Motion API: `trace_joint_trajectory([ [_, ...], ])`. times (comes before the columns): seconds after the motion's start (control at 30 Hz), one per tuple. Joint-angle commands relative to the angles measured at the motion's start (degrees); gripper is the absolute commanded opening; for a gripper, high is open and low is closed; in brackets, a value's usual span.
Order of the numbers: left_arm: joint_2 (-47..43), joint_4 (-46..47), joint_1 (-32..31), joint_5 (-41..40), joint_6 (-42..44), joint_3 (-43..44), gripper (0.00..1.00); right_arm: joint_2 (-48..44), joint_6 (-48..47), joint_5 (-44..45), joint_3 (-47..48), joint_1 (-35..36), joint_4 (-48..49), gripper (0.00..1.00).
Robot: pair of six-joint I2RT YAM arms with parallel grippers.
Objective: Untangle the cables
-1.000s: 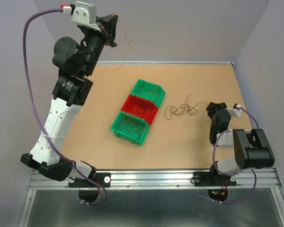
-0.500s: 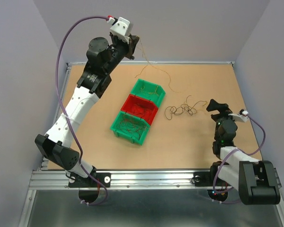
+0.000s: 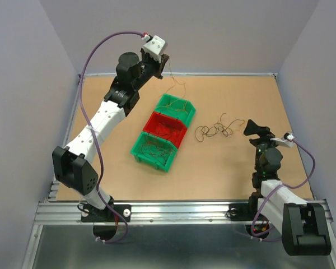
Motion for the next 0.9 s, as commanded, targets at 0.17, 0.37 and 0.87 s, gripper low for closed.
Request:
trace_joint_trajectory([
  [0.17,0.2,9.9,5.5,4.4,-1.3,-10.4,0.00,0.9,-4.3,-9.5,1.3,-0.4,1.6,1.00],
  [0.37,-2.4,12.0,5.7,9.4,-4.3,-14.3,0.00,5.0,-6.8,-22.6,3.4,-0.3,6.6,1.00],
  [0.87,11.8,7.3,1.2,0.2,20.4,-11.9,0.00,14.5,-5.8,-34.7,4.8,-0.2,17.4,0.97],
])
